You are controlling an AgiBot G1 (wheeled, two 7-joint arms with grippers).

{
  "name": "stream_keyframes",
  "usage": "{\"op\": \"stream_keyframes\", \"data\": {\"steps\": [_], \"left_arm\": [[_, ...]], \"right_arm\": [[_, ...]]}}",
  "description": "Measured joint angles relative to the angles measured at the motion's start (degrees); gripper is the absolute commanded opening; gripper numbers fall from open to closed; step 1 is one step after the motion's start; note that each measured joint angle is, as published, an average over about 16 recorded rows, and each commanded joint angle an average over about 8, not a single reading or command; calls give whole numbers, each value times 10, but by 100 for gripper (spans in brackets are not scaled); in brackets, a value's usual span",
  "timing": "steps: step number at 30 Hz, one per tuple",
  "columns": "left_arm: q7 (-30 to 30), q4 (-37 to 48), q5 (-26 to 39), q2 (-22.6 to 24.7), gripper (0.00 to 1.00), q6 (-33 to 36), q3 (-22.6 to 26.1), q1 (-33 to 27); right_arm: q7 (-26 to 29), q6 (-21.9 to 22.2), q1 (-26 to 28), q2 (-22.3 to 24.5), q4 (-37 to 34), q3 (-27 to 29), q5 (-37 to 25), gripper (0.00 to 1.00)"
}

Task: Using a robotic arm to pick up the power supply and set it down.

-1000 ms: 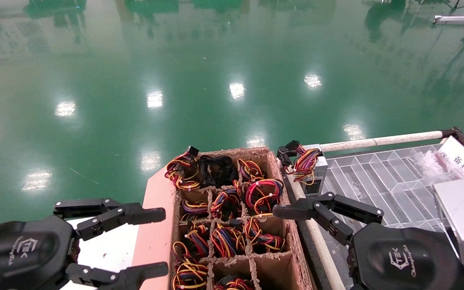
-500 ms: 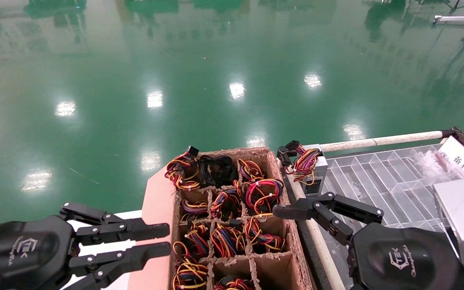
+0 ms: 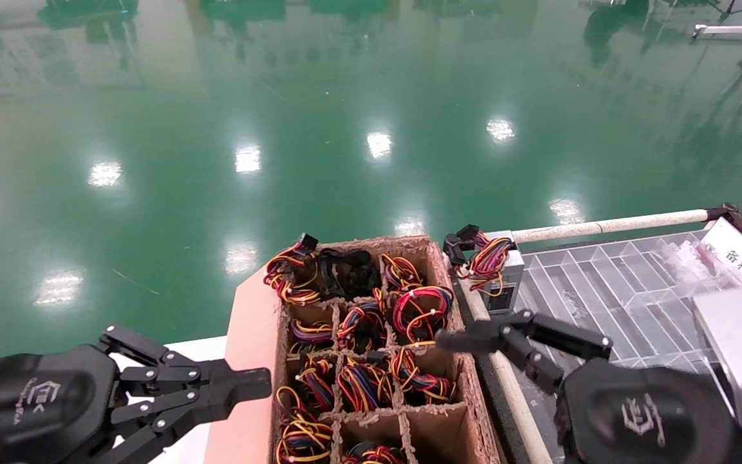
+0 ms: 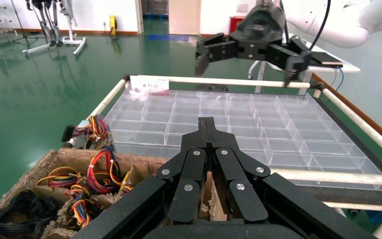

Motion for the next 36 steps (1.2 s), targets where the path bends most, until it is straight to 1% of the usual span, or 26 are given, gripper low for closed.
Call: {"op": "stream_keyframes", "data": {"steps": [1,7,11,15,16,17,23,24,25,36], "left_arm": [[0,0,0,0,100,0,0,0],[0,0,0,0,100,0,0,0],[0,0,0,0,100,0,0,0],[0,0,0,0,100,0,0,0],[0,0,0,0,100,0,0,0],[0,0,0,0,100,0,0,0],[0,0,0,0,100,0,0,0],[0,0,0,0,100,0,0,0],[0,0,0,0,100,0,0,0],[0,0,0,0,100,0,0,0]], "right_arm": [[-1,8,2,-2,-5,-2,-9,100],[-5,64,27,-19,-42,-25,-87,100],[-4,97,56,-37,-75,-48,-151,100],[-5,117,94,-59,-112,-73,-211,100],[-5,121,104,-65,-123,-80,-225,97],[-7,123,114,-71,-134,-86,-238,88],[-27,127,173,-115,-206,-117,-298,13],[-33,127,181,-123,-219,-121,-306,4],[-39,127,190,-131,-232,-125,-313,0],[-113,134,263,-214,-364,-158,-368,0]]}}
